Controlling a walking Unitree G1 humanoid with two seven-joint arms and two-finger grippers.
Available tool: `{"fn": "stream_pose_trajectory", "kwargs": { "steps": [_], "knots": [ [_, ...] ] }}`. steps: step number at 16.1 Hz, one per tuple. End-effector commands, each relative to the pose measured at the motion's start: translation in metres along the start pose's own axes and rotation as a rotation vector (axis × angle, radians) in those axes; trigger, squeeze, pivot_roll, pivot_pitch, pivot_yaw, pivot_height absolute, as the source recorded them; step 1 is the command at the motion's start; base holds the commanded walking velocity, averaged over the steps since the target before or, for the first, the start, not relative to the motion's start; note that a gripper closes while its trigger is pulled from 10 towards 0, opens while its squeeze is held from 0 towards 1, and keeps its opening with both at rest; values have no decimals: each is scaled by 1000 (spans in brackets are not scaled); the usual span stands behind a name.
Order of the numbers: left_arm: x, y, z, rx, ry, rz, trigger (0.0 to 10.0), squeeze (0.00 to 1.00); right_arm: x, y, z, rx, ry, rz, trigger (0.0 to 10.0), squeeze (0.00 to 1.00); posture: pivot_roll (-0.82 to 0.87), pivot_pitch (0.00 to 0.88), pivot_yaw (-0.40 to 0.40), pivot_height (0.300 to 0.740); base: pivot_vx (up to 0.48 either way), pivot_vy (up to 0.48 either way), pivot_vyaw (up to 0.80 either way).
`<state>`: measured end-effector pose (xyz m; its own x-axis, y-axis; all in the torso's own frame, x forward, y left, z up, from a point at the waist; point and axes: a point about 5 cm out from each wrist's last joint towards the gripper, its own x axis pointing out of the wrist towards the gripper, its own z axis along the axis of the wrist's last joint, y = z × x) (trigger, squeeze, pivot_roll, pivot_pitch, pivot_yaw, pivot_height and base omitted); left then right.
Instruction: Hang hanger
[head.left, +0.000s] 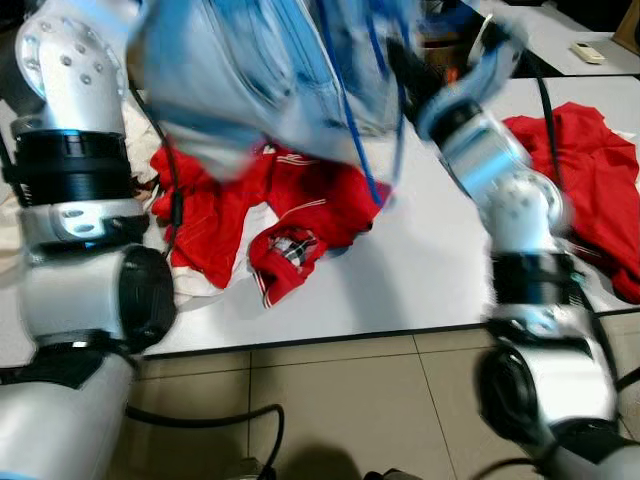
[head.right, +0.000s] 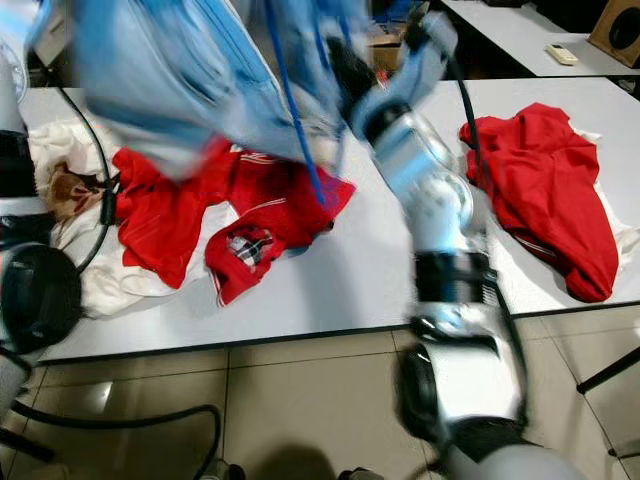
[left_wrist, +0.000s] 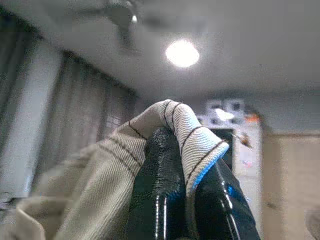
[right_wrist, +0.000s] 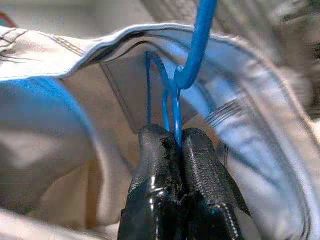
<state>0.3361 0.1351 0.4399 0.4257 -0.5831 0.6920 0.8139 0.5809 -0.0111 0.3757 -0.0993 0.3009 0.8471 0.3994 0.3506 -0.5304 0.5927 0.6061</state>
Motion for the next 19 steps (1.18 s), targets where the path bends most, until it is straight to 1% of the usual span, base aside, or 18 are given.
{"fn": "stream_pose_trajectory", "kwargs": {
  "steps": [1, 2, 3, 4, 5, 6, 7, 8, 9, 11, 12, 13, 14, 15, 16, 17, 18, 19],
  "knots": [
    [9, -17, 6, 13, -5, -71, 0, 0, -2, -8, 4, 9, -29, -20, 10000, 0, -24, 0, -12, 740, 0, 0, 0],
    [6, -19, -26, -17, 109, -51, 0, 0, -7, -24, -5, -39, 9, -83, 10000, 0, -28, 0, -5, 740, 0, 0, 0],
    [-3, -19, -60, -46, 234, -2, 0, 0, -16, -39, -15, -49, 52, -140, 10000, 0, -33, 0, 1, 740, 0, 0, 0],
    [-17, -21, -93, -82, 350, 31, 0, 0, -28, -55, -26, -73, 106, -197, 10000, 0, -37, 0, 7, 740, 0, 0, 0],
    [-29, -25, -118, -102, 430, 59, 0, 0, -38, -67, -36, -81, 149, -244, 10000, 0, -44, 0, 13, 740, 0, 0, 0],
    [-36, -26, -131, -124, 467, 81, 0, 0, -43, -72, -41, -80, 166, -264, 10000, 0, -47, 0, 16, 740, 0, 0, 0],
    [-66, -34, -182, -128, 624, 155, 0, 0, -72, -95, -63, -39, 213, -346, 10000, 0, -57, 0, 28, 740, 0, 0, 0],
    [-69, -36, -187, -124, 642, 160, 0, 0, -76, -98, -66, -25, 211, -353, 10000, 0, -57, 0, 29, 740, 0, 0, 0],
    [-79, -37, -192, -22, 692, 131, 0, 0, -85, -99, -65, 53, 159, -363, 10000, 0, -61, 0, 39, 740, 0, 0, 0],
    [-87, -34, -193, 71, 725, 104, 0, 0, -90, -99, -61, 116, 110, -362, 10000, 0, -61, 0, 43, 740, 0, 0, 0],
    [-100, -23, -188, 127, 757, 109, 0, 0, -95, -98, -55, 230, 36, -354, 10000, 0, -61, 0, 45, 740, 0, 0, 0],
    [-106, -19, -185, 141, 775, 112, 0, 0, -97, -99, -53, 277, 3, -356, 10000, 0, -61, 0, 45, 740, 0, 0, 0],
    [-113, -14, -181, 157, 799, 109, 0, 0, -101, -103, -52, 351, -39, -371, 10000, 0, -60, 0, 40, 740, 0, 0, 0],
    [-113, -11, -171, 121, 757, 133, 0, 0, -102, -106, -59, 400, -41, -392, 10000, 0, -59, 0, 38, 740, 0, 0, 0],
    [-106, -8, -158, 55, 680, 170, 0, 0, -102, -106, -69, 388, 5, -404, 10000, 0, -56, 0, 35, 740, 0, 0, 0],
    [-89, -6, -139, -14, 532, 208, 0, 0, -100, -104, -82, 358, 77, -417, 10000, 0, -46, 0, 24, 740, 0, 0, 0],
    [-82, -6, -132, -51, 473, 220, 0, 0, -98, -102, -85, 350, 99, -416, 10000, 0, -46, 0, 24, 740, 0, 0, 0],
    [-69, -7, -121, -105, 389, 229, 0, 0, -94, -98, -87, 342, 123, -402, 10000, 0, -43, 0, 19, 740, 0, 0, 0]
  ]
}}
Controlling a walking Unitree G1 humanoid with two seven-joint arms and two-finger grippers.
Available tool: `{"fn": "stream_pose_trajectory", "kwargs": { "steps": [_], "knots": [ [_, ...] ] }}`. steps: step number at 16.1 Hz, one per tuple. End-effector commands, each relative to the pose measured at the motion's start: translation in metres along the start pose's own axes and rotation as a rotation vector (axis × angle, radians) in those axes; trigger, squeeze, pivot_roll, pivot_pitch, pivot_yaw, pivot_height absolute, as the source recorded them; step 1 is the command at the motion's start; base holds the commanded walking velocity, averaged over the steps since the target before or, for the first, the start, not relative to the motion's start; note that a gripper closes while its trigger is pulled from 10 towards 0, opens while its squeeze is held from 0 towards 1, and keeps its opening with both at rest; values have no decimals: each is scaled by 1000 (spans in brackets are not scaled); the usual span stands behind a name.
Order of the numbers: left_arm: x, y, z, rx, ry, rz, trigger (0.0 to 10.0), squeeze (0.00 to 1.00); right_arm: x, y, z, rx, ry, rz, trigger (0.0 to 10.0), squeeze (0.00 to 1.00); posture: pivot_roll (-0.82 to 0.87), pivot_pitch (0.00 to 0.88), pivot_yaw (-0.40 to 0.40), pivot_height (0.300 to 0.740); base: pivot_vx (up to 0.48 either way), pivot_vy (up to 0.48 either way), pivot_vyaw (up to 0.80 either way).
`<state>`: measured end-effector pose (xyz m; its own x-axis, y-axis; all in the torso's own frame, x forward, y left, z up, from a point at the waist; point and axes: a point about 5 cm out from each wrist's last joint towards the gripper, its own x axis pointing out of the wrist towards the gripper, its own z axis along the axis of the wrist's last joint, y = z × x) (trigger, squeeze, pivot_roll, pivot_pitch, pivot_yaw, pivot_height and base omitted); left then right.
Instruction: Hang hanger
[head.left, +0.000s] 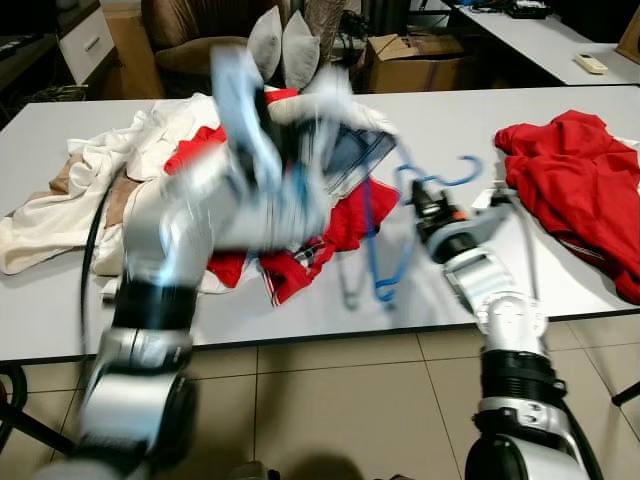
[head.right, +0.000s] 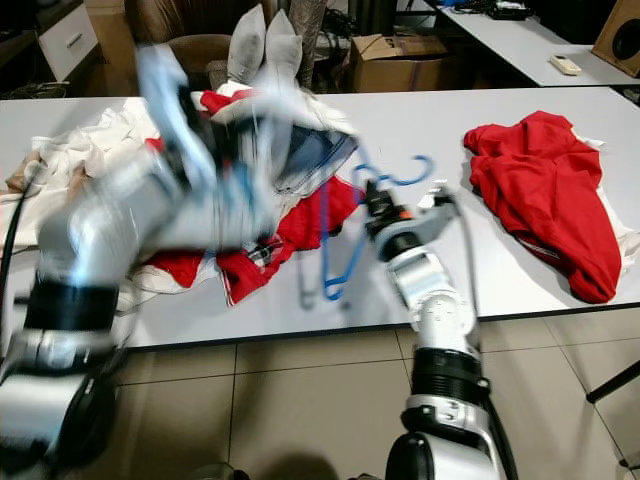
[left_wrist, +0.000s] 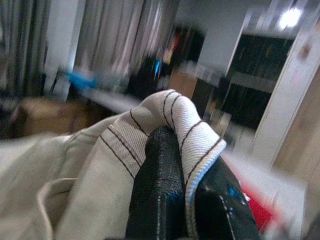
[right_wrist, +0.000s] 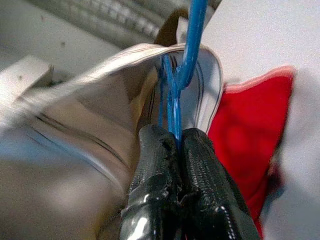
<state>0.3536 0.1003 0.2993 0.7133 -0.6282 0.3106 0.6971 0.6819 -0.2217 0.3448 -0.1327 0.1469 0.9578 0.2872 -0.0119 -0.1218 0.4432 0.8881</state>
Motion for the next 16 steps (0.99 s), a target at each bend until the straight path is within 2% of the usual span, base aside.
{"fn": "stream_pose_trajectory", "kwargs": {
  "steps": [1, 2, 4, 5, 6, 8, 9, 10, 11, 12, 13, 15, 16],
  "knots": [
    [8, -9, 23, 0, -96, -30, 0, 0, 4, 9, 3, -44, 16, 9, 10000, 0, -41, 0, 13, 740, 0, 0, 0],
    [17, -11, 37, -34, -163, -26, 0, 0, 7, 18, 9, -83, 13, 36, 10000, 0, -42, 0, 13, 740, 0, 0, 0],
    [26, -20, 77, -103, -292, -79, 0, 0, 8, 48, 33, -110, -38, 140, 10000, 0, -50, 0, 24, 740, 0, 0, 0],
    [26, -24, 89, -116, -320, -103, 0, 0, 6, 57, 43, -111, -64, 181, 10000, 0, -55, 0, 32, 740, 0, 0, 0],
    [26, -26, 93, -118, -325, -109, 0, 0, 4, 60, 46, -111, -73, 194, 10000, 0, -55, 0, 32, 740, 0, 0, 0],
    [25, -19, 76, -107, -208, -58, 0, 0, -2, 55, 55, -91, -100, 185, 10000, 0, -58, 0, 38, 740, 0, 0, 0],
    [21, -8, 39, -62, -19, 4, 0, 0, -6, 37, 52, -93, -90, 104, 10000, 0, -56, 0, 40, 740, 0, 0, 0],
    [19, -6, 24, -20, 50, 10, 0, 0, -6, 33, 49, -84, -85, 88, 10000, 0, -55, 0, 42, 740, 0, 0, 0],
    [5, -6, -16, 147, 221, -15, 0, 0, -8, 27, 43, -31, -76, 74, 10000, 0, -54, 0, 41, 740, 0, 0, 0],
    [5, -6, -16, 147, 221, -15, 0, 0, -8, 27, 43, -31, -76, 74, 10000, 0, -54, 0, 41, 740, 0, 0, 0],
    [-12, -6, -41, 190, 324, -36, 0, 0, -9, 19, 36, 37, -59, 59, 10000, 0, -51, 0, 36, 740, 0, 0, 0],
    [-20, -12, -50, 159, 357, -63, 0, 0, -7, 11, 32, 100, -56, 42, 10000, 0, -46, 0, 29, 740, 0, 0, 0],
    [-22, -23, -50, 120, 345, -122, 0, 0, 1, 5, 26, 124, -54, 9, 10000, 0, -42, 0, 28, 740, 0, 0, 0]
  ]
}}
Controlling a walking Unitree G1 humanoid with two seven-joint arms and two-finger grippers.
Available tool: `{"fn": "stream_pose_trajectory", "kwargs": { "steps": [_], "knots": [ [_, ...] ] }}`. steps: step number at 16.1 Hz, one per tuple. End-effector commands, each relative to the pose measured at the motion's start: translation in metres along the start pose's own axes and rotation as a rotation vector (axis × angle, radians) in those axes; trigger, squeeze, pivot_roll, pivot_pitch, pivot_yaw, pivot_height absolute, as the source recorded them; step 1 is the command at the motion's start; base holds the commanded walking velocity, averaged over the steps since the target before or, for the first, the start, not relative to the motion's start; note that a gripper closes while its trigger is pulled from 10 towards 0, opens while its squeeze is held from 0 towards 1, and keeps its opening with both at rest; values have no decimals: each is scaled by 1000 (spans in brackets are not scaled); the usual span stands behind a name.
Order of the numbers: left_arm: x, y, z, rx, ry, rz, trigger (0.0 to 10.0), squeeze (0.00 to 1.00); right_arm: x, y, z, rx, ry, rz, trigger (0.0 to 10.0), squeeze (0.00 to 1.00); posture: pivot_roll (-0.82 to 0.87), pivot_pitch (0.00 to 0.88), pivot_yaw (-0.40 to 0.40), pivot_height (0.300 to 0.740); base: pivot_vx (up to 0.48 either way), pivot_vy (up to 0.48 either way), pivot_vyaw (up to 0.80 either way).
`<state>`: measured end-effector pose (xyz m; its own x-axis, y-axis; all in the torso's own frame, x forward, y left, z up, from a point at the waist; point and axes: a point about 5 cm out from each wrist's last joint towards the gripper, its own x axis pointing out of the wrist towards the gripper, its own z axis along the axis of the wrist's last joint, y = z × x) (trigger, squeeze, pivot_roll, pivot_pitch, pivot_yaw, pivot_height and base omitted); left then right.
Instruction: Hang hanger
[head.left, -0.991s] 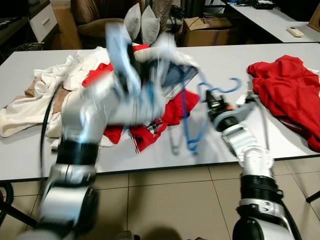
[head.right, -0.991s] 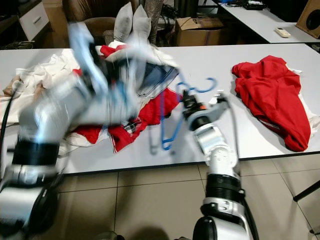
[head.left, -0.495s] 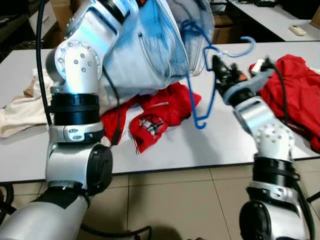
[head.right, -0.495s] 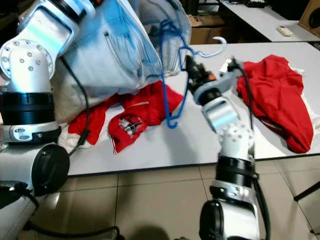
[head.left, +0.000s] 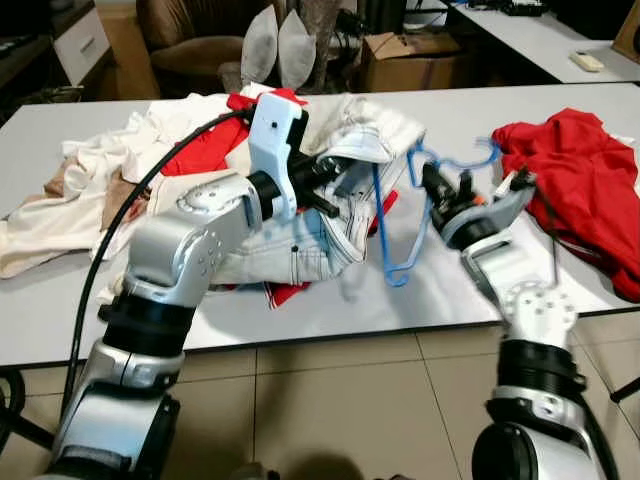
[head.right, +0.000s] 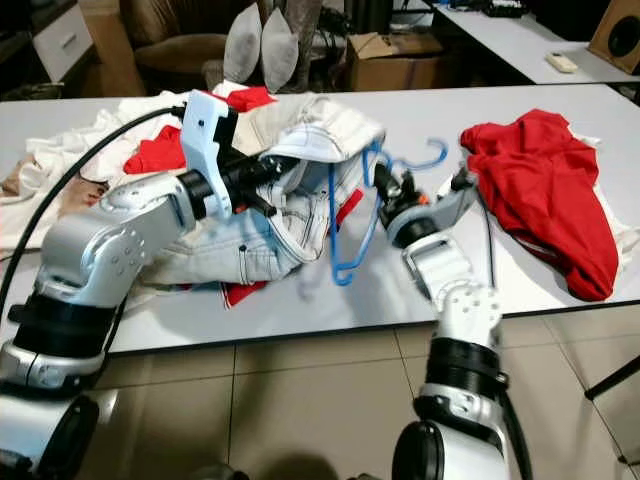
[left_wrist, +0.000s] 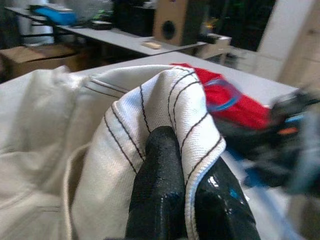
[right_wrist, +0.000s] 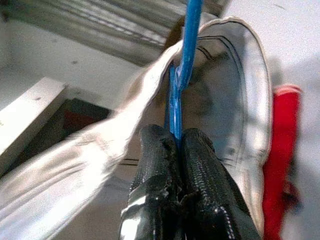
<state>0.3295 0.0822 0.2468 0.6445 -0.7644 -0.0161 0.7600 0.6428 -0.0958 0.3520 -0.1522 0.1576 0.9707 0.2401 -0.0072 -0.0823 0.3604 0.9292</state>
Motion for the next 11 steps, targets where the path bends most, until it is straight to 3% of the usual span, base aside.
{"fn": "stream_pose_trajectory", "kwargs": {
  "steps": [1, 4, 5, 6, 9, 11],
  "knots": [
    [1, -11, 8, -5, -34, -70, 0, 0, 10, 4, -5, -76, -14, 0, 10000, 0, -42, 0, 34, 740, 0, 0, 0],
    [4, -17, 14, -63, -72, -112, 0, 0, 31, 7, -16, 6, -28, -15, 10000, 0, -30, 0, 32, 740, 0, 0, 0],
    [8, -24, 17, -89, -83, -141, 0, 0, 42, 16, -21, 100, -61, 11, 10000, 0, -21, 0, 27, 740, 0, 0, 0],
    [10, -28, 13, -51, -54, -151, 0, 0, 48, 23, -25, 191, -84, 42, 10000, 0, -13, 0, 19, 740, 0, 0, 0],
    [6, -26, 5, -58, -25, -128, 0, 0, 52, 24, -24, 312, -154, 59, 10000, 0, -10, 0, 15, 740, 0, 0, 0],
    [2, -29, 12, -152, -78, -169, 0, 0, 52, 17, -18, 313, -217, 8, 10000, 0, -12, 0, 14, 740, 0, 0, 0]
  ]
}}
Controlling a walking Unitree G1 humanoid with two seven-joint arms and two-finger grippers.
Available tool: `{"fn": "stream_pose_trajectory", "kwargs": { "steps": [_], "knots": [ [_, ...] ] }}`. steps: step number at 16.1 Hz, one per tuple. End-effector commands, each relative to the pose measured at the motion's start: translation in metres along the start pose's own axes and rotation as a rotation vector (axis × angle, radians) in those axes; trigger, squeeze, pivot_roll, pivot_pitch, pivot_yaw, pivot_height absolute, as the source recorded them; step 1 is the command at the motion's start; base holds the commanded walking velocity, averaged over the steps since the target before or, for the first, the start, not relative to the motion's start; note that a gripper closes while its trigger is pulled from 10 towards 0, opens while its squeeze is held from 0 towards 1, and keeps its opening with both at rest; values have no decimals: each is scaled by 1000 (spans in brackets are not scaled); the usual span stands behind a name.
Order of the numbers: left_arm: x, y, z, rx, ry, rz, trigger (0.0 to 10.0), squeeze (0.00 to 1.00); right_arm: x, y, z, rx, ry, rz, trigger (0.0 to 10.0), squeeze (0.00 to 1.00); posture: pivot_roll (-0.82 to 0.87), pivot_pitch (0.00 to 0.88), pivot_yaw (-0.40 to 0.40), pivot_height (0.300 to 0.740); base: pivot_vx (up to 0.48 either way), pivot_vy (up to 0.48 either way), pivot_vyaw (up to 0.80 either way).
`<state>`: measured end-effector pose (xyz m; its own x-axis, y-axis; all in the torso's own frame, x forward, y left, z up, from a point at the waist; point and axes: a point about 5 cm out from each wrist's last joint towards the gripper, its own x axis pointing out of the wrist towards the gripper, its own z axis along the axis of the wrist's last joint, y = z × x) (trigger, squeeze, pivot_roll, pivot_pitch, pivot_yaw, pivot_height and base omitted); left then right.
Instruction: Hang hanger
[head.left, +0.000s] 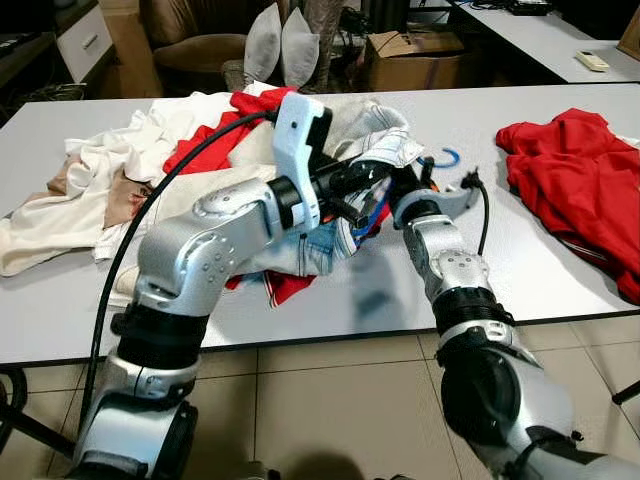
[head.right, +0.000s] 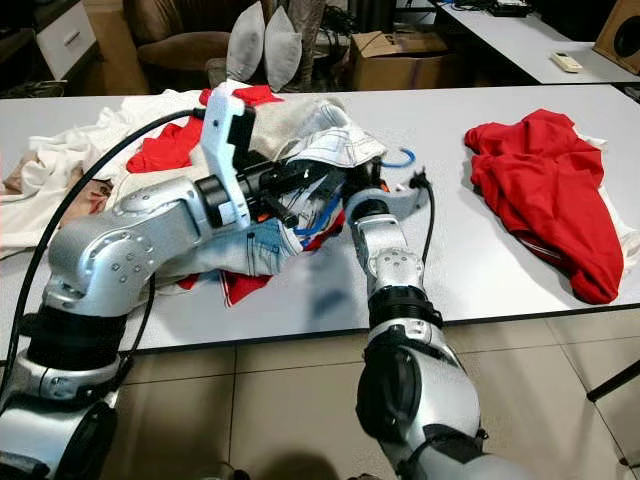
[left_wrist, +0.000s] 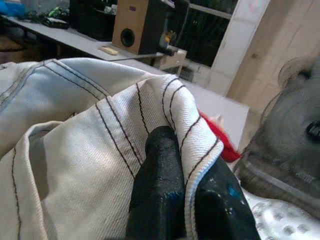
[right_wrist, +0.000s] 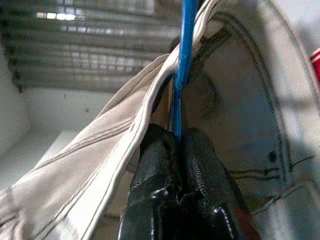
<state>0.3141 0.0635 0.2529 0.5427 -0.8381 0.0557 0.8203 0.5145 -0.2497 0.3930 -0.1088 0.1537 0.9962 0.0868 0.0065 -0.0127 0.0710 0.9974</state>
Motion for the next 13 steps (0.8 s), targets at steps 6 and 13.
{"fn": "stream_pose_trajectory", "kwargs": {
  "steps": [6, 13],
  "knots": [
    [27, -22, 37, -118, -234, -23, 0, 0, -2, -5, -55, -443, 140, -46, 10000, 0, -9, 0, 15, 740, 0, 0, 0],
    [27, 6, 54, -71, -325, 227, 0, 0, -21, -45, -40, -585, 193, -172, 10000, 0, -28, 0, 32, 740, 0, 0, 0]
  ]
}}
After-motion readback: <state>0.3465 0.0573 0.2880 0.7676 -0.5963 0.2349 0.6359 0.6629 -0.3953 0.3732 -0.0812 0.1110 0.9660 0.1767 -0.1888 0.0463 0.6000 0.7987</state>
